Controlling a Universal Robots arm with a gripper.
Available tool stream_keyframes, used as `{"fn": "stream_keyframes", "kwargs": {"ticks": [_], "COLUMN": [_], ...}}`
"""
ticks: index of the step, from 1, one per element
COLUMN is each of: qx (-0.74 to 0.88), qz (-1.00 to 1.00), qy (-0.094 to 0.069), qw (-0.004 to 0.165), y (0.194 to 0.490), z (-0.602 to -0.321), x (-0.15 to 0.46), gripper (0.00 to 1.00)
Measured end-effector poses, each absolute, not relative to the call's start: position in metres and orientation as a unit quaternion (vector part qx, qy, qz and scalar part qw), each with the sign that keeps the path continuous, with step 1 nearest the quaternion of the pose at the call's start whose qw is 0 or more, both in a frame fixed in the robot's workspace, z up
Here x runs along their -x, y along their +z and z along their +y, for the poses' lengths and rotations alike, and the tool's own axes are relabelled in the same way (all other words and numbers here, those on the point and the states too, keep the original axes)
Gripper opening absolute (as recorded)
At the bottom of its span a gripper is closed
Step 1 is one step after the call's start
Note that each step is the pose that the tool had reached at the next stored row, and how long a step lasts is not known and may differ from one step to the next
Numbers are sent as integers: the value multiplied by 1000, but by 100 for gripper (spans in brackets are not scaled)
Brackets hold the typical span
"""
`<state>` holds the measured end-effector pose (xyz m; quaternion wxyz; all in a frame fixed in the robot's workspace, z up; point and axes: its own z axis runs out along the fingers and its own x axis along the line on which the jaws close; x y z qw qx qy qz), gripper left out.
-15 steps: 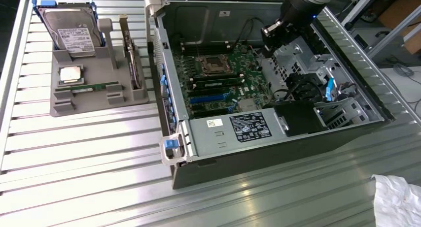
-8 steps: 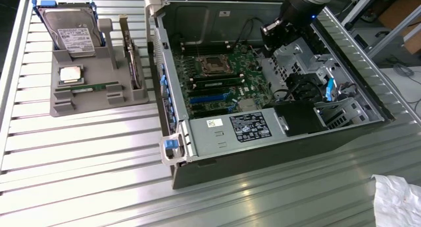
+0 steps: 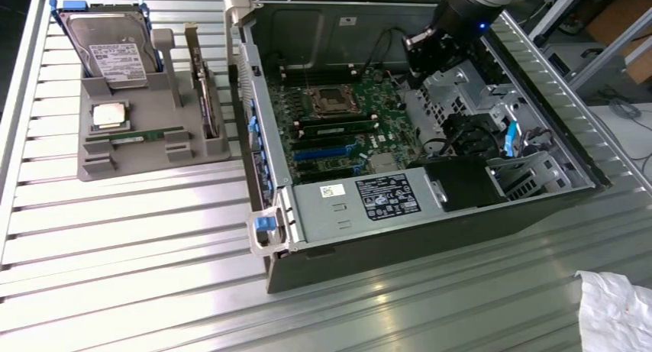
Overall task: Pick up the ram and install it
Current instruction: 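Press down the ram until it locks into place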
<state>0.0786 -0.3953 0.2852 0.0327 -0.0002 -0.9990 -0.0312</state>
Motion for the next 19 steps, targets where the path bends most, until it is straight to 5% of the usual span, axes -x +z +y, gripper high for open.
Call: {"fn": "stream_keyframes", "kwargs": {"ticks": [19], "qx": [132], "qz": [-990], "qy": [-35], "qw": [28], "y": [285], "z": [-395], "x": [-79], "gripper": [11]}}
